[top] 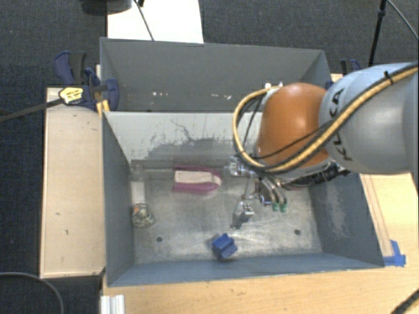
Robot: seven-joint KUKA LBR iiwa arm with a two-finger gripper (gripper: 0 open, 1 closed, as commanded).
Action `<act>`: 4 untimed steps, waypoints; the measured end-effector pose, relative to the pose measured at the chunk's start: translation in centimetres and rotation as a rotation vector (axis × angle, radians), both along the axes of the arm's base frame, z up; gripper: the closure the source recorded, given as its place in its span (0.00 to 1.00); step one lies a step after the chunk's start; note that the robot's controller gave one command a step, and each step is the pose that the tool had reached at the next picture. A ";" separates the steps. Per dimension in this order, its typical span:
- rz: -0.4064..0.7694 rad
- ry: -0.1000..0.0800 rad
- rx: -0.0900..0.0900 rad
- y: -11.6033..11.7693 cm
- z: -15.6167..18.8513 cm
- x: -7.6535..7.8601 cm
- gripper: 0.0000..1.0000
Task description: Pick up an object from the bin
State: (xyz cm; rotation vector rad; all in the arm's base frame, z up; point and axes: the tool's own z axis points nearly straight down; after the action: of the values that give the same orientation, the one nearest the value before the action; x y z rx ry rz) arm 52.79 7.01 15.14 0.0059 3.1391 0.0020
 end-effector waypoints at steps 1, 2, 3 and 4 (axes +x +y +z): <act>-0.025 0.003 -0.001 -2.3 -7.0 -5.2 0.00; 0.007 -0.010 0.003 1.7 -0.2 -0.4 0.00; -0.232 -0.002 0.004 11.0 -1.5 4.8 0.00; -0.331 0.003 0.002 9.7 -8.1 5.2 0.00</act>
Offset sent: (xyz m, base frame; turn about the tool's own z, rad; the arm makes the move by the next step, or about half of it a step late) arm -0.0501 -0.0216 -0.0670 0.0192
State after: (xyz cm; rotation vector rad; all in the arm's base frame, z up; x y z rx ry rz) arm 57.95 16.67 7.07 0.5239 3.0977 0.0043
